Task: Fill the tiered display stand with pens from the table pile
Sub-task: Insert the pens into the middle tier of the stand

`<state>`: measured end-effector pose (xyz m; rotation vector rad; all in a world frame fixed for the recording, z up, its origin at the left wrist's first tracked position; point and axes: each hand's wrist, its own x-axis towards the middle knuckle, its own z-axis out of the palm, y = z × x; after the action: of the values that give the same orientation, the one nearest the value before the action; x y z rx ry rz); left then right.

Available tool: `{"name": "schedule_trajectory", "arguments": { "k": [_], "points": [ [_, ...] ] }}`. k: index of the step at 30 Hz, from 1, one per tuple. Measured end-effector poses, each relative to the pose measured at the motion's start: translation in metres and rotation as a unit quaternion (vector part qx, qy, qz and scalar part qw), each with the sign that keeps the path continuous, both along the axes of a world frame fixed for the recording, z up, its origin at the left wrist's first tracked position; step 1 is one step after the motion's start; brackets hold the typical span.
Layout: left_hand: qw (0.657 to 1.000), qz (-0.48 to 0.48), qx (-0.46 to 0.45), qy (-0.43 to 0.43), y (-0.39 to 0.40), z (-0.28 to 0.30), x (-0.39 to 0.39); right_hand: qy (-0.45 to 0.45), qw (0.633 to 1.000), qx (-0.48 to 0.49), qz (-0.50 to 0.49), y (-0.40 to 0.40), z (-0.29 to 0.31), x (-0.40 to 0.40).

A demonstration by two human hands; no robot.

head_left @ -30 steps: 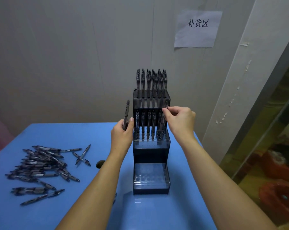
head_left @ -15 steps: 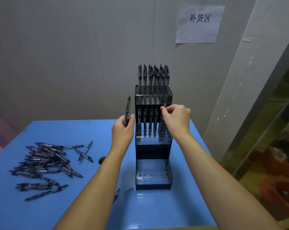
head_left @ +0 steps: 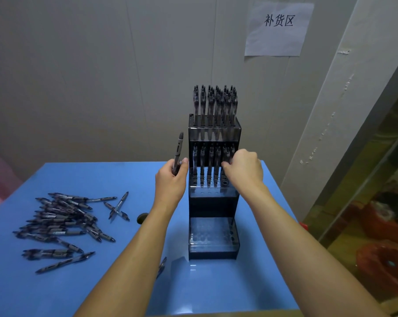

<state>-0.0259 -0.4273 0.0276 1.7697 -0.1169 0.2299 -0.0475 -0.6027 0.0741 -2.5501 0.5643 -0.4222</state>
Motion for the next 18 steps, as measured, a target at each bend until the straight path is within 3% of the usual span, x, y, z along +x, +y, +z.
{"name": "schedule_trajectory", "arguments": {
  "k": [3,8,18],
  "points": [
    [1.000,-0.005,0.000,0.003,0.000,0.002,-0.002,-0.006,0.999,-0.032,0.019,0.003,0.012,-0.009],
    [1.000,-0.023,-0.003,-0.005,-0.003,0.008,-0.008,-0.091,0.964,0.173,0.178,0.029,0.032,-0.022],
    [0.997,-0.066,0.027,-0.017,-0.003,0.020,-0.013,-0.108,0.957,0.168,0.212,0.053,0.027,-0.019]
  ]
}}
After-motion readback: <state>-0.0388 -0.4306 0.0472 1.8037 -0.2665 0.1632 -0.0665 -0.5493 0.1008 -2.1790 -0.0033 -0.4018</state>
